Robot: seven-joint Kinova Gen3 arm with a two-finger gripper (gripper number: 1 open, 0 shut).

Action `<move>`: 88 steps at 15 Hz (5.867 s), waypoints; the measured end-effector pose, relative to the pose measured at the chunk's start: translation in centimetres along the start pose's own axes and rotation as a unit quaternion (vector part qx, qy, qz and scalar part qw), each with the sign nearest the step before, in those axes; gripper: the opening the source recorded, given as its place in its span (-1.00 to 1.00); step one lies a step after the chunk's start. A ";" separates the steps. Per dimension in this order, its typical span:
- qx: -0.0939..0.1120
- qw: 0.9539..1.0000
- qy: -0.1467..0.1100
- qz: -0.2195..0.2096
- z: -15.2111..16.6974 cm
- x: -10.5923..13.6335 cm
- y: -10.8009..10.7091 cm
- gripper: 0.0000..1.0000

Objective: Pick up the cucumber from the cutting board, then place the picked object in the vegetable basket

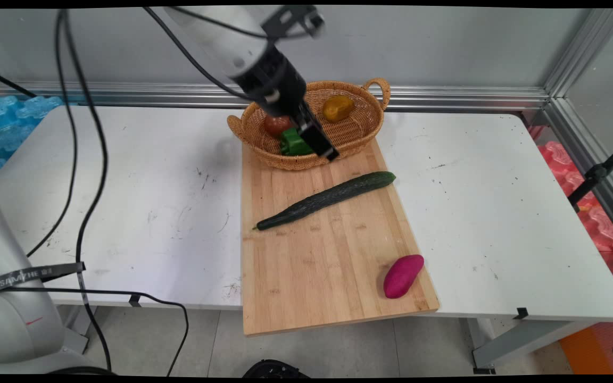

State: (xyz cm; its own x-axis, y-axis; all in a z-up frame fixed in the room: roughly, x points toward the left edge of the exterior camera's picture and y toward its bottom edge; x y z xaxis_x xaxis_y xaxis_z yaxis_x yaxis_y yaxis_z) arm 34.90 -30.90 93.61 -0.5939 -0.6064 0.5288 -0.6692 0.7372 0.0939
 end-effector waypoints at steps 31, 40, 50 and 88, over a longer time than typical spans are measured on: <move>0.072 0.980 -0.163 -0.087 16.2 0.6 1.2 -1.00; 0.059 0.987 -0.138 -0.061 11.3 1.0 2.1 -1.00; 0.073 0.995 -0.067 -0.027 1.9 3.2 -1.5 -1.00; 0.053 0.987 -0.027 0.147 12.9 4.5 -19.2 -1.00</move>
State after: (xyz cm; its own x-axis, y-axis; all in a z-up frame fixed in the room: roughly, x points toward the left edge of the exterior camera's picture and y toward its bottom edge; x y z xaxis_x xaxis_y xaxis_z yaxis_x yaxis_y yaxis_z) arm 39.35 -51.57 83.32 -0.7903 -0.3880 0.4742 -0.5056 0.8501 -0.1472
